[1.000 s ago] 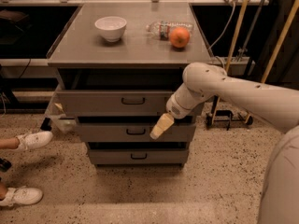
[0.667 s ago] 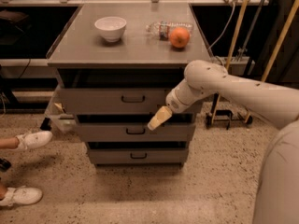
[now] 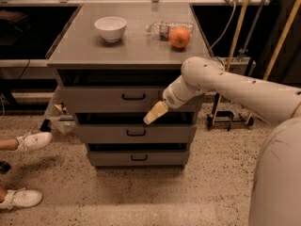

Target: Close top drawer

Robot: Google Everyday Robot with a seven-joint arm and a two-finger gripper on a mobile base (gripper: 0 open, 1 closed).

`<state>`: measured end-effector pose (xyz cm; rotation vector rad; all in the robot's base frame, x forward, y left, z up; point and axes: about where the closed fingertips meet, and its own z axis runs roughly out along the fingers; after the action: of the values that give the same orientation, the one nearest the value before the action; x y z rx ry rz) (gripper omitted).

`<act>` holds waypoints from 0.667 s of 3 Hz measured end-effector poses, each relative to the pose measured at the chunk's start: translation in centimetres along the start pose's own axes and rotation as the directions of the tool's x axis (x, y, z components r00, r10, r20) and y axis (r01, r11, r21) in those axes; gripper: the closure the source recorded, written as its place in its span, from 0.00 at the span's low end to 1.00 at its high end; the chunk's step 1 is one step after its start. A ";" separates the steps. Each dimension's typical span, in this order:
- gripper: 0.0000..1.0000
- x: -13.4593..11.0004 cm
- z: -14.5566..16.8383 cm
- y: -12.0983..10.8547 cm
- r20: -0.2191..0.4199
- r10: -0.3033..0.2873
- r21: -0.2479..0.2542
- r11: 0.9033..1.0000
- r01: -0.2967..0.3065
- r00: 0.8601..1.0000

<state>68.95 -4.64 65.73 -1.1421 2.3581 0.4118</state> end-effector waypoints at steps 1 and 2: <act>0.00 0.0 0.0 0.0 0.000 0.000 0.000 1.000 0.000 1.000; 0.00 2.6 -0.8 2.0 -0.023 0.033 -0.012 0.999 -0.033 0.999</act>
Offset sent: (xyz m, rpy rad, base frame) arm -0.1046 -0.0303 -0.0149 -0.0059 0.1154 -0.0715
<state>65.77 -5.47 65.14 -1.1196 2.4000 0.4273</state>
